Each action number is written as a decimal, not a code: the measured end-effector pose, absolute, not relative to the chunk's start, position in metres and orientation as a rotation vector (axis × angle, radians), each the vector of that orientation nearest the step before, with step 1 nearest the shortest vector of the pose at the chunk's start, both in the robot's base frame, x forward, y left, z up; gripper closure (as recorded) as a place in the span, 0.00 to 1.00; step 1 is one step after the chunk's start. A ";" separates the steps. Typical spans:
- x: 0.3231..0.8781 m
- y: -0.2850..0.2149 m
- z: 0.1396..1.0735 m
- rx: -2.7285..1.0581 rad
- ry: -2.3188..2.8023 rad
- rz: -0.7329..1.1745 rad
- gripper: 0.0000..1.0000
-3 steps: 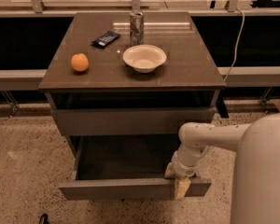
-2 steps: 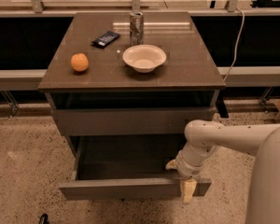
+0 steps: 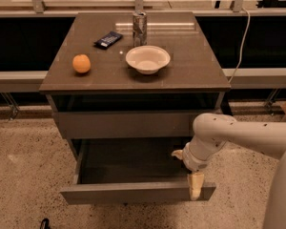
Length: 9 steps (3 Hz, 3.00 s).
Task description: Open middle drawer
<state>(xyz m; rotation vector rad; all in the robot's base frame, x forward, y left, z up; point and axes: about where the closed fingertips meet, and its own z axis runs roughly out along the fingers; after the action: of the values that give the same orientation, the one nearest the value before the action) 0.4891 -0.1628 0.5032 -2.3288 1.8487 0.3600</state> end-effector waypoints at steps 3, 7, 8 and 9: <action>0.565 -0.156 0.477 -1.937 1.885 0.316 0.78; 0.542 -0.089 0.397 -1.928 1.603 0.597 1.00; 0.528 -0.078 0.389 -2.013 1.539 0.678 1.00; 0.505 -0.074 0.390 -2.082 1.496 0.741 1.00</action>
Offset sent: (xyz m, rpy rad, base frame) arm 0.0969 0.0003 -0.0127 0.1546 -0.2041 -0.2448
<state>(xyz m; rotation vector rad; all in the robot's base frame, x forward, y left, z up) 0.5046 -0.0736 0.3900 -2.0820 1.4956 0.7413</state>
